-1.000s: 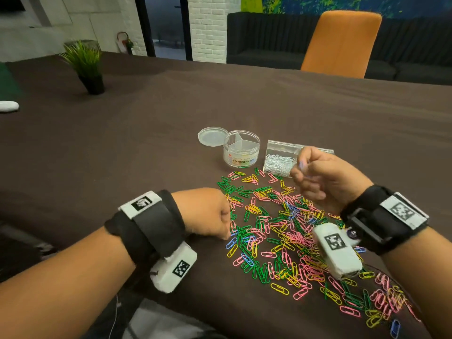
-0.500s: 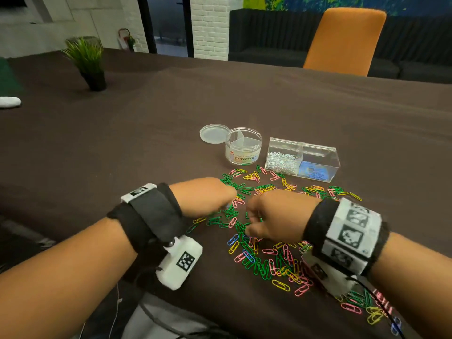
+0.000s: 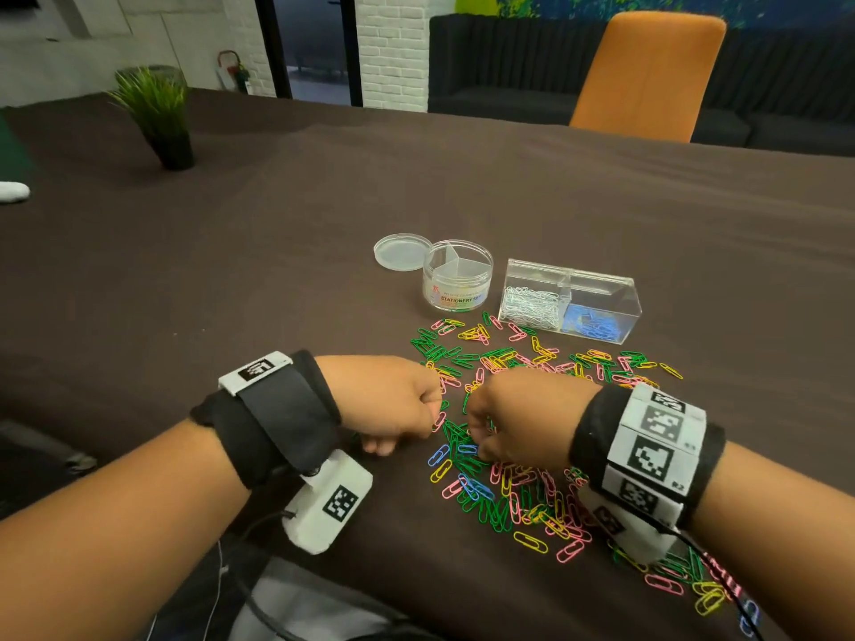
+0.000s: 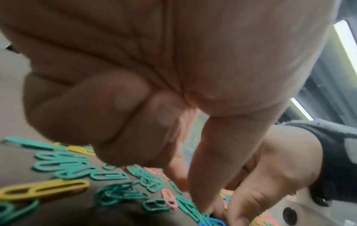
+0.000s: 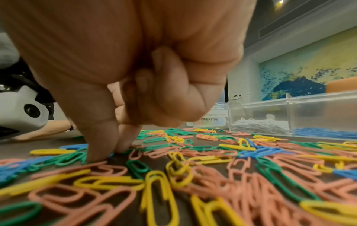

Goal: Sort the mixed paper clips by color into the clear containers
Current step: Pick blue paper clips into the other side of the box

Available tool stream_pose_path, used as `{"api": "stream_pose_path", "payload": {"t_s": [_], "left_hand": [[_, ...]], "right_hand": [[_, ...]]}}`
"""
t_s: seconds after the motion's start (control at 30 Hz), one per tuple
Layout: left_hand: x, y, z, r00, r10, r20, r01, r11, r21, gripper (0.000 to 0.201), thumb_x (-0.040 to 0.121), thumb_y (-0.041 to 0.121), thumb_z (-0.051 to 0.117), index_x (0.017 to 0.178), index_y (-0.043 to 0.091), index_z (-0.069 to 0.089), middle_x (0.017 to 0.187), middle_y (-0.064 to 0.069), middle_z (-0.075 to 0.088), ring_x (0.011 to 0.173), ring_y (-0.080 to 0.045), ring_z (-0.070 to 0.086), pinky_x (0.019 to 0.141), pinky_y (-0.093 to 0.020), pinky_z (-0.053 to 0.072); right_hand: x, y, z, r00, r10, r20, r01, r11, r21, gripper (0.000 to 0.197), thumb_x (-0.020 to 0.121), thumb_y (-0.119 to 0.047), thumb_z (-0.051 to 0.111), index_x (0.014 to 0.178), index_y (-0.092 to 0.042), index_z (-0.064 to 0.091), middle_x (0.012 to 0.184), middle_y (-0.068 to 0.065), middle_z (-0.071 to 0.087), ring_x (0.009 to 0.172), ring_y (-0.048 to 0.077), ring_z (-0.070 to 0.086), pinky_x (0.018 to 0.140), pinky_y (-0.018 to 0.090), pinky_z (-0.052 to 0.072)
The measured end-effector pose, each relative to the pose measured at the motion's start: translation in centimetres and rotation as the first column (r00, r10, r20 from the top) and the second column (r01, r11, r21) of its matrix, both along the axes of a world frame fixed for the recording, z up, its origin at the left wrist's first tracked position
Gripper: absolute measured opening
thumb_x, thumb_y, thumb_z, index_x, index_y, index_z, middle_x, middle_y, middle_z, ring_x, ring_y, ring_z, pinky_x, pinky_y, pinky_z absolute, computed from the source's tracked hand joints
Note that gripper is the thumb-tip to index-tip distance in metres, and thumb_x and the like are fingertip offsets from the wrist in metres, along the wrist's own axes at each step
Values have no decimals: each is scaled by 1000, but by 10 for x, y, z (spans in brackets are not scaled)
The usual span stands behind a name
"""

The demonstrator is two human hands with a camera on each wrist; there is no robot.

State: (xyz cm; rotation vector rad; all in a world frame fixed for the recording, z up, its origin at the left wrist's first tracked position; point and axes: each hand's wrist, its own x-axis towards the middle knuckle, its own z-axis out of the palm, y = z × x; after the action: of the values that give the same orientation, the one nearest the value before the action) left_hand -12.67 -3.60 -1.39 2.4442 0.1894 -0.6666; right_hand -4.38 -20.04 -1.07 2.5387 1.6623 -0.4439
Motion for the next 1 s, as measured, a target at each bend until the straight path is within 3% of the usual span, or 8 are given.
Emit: {"api": "stream_pose_path", "payload": {"t_s": [0.2, 0.5, 0.57, 0.63, 0.7, 0.77, 0.87, 1.0], "left_hand": [[-1, -15, 1, 980, -156, 124, 101, 925, 366, 33, 81, 50, 72, 84, 18, 65, 80, 1, 67, 71, -15, 58, 59, -26, 39], [-3, -18, 2, 960, -243, 139, 150, 865, 480, 19, 92, 27, 52, 89, 14, 65, 86, -4, 66, 76, -22, 53, 62, -26, 35], [-1, -16, 4, 981, -135, 138, 75, 927, 368, 22, 91, 31, 51, 74, 18, 55, 71, 3, 57, 69, -19, 51, 56, -25, 38], [3, -12, 5, 991, 91, 99, -92, 996, 7, 21, 85, 31, 50, 67, 21, 44, 59, 5, 42, 53, -15, 44, 47, -22, 36], [4, -11, 8, 959, 281, -40, -271, 860, -432, 12, 69, 27, 46, 66, 19, 38, 55, 2, 32, 40, -13, 34, 40, -19, 30], [1, -11, 7, 949, 307, -73, -290, 758, -584, 21, 76, 24, 52, 63, 20, 37, 54, -1, 29, 36, -13, 33, 38, -18, 32], [3, -19, -1, 983, 175, 60, -122, 855, -504, 35, 94, 21, 64, 72, 17, 36, 46, 1, 41, 36, -13, 42, 37, -21, 36], [1, -31, -3, 951, -183, 251, 178, 983, 40, 18, 90, 39, 67, 90, 25, 56, 72, 13, 57, 64, 0, 50, 63, -23, 38]], "right_hand": [[4, 3, -3, 998, 10, -58, -11, 999, -30, 14, 92, -27, 61, 93, -15, 69, 82, -3, 64, 77, 17, 57, 51, 14, 30], [10, -10, 2, 956, -123, -265, 135, 990, 30, 12, 80, -22, 62, 72, -20, 53, 68, -4, 55, 59, 12, 47, 58, 26, 42], [15, -16, 7, 858, -159, -488, 236, 966, 102, 16, 77, -19, 60, 67, -19, 47, 69, 1, 54, 53, 12, 41, 53, 26, 37], [20, -24, 8, 596, -133, -792, 436, 882, 180, 14, 68, -11, 54, 64, -17, 42, 69, 8, 56, 44, 11, 36, 44, 21, 31], [26, -33, 6, 261, 3, -965, 633, 754, 174, 18, 62, 1, 49, 66, -14, 41, 65, 12, 51, 39, 9, 32, 39, 15, 26], [31, -43, 6, 68, 129, -989, 726, 673, 138, 24, 60, 5, 47, 78, -11, 47, 63, 11, 48, 38, 7, 27, 37, 10, 21], [44, -56, 6, 38, 102, -994, 797, 597, 91, 43, 71, 5, 35, 105, -10, 56, 65, 8, 48, 42, 8, 24, 37, 14, 11], [76, -71, 10, 56, 16, -998, 886, 461, 58, 21, 76, 0, 40, 82, -11, 56, 67, 3, 44, 50, 9, 26, 44, 22, 10]]}}
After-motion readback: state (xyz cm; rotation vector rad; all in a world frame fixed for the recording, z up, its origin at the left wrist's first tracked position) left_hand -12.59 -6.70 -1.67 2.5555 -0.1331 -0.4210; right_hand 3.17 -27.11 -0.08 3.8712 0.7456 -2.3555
